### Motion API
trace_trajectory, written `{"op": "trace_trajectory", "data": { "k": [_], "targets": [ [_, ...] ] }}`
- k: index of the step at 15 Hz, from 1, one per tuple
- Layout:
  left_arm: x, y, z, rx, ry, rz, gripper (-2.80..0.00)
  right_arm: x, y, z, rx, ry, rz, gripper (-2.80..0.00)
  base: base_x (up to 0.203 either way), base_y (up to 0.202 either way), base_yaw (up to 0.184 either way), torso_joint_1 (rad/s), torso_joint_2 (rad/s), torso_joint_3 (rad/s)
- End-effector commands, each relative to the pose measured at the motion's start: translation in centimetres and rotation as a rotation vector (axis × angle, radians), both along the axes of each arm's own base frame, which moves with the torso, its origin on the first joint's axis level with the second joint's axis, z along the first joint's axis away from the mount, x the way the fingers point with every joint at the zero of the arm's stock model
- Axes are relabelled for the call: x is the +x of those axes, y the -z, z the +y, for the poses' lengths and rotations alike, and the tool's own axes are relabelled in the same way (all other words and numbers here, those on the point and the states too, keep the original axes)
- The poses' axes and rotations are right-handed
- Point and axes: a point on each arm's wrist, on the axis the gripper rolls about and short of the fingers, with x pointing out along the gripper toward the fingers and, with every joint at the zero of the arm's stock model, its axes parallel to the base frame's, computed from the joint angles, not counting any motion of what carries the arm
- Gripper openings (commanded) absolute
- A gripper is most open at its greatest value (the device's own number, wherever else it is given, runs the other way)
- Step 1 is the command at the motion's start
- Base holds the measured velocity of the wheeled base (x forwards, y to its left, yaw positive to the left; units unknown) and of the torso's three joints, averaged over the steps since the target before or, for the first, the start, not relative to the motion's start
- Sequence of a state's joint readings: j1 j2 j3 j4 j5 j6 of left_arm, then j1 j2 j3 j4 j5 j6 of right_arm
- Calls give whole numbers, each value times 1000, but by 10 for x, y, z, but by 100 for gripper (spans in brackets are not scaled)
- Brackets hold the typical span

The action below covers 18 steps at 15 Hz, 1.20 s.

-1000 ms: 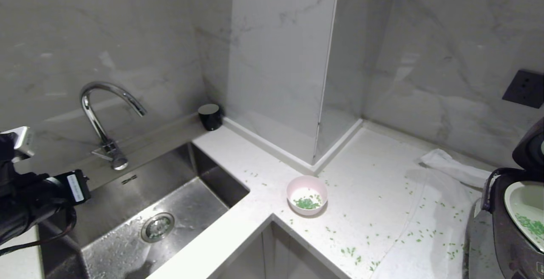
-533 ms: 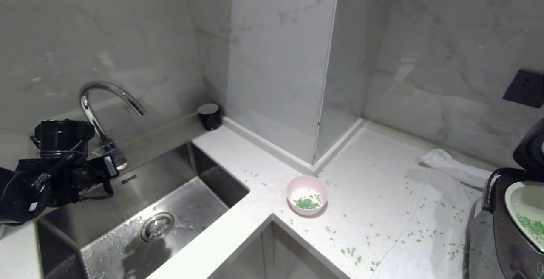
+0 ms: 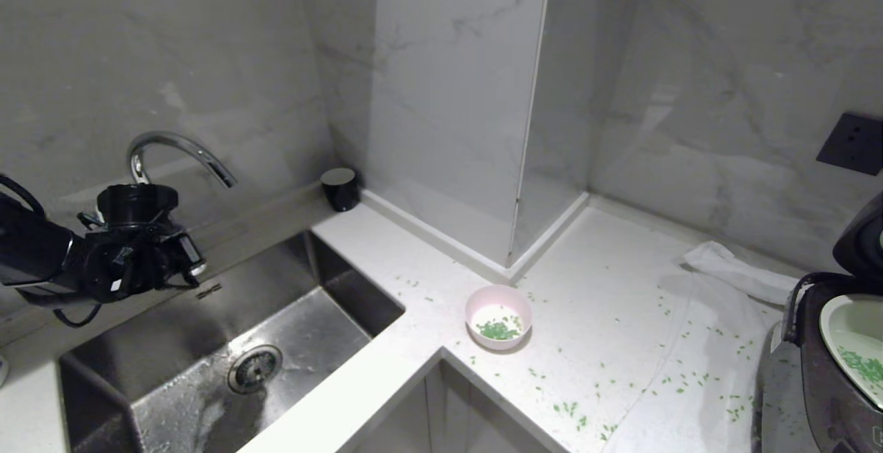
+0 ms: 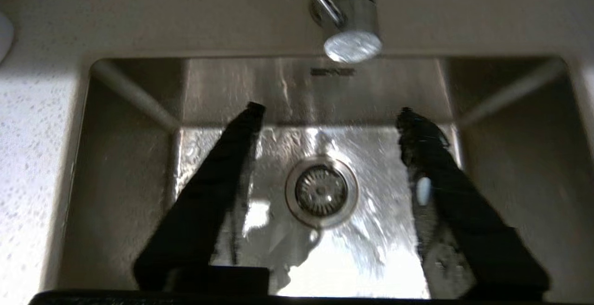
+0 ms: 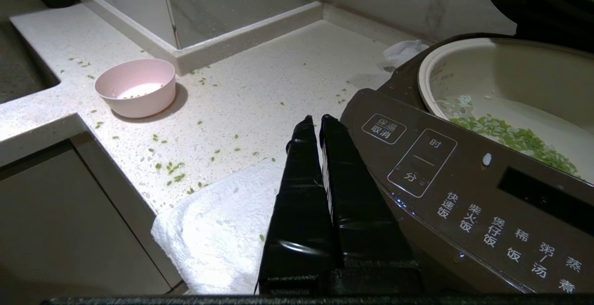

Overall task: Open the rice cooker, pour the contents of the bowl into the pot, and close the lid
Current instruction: Turn on the tap

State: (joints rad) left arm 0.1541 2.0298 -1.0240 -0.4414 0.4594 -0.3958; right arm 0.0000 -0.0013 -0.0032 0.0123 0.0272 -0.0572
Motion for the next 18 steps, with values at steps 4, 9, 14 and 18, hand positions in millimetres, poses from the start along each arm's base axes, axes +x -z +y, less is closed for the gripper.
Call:
{"op": "trace_trajectory", "data": {
  "k": [4,9,14,18],
  "targets": [
    [41,21,33,-4,-73,-33,0,0,0,0,0,0,1,-280,0,0,0,0,0,0],
    [53,25,50,-3,-105,-64,0,0,0,0,-1,0,1,-280,0,0,0,0,0,0],
    [62,32,66,-8,-135,-82,0,0,0,0,-1,-2,1,-280,0,0,0,0,0,0],
    [65,32,70,-9,-144,-92,-280,0,0,0,-1,0,1,-280,0,0,0,0,0,0]
  ]
}}
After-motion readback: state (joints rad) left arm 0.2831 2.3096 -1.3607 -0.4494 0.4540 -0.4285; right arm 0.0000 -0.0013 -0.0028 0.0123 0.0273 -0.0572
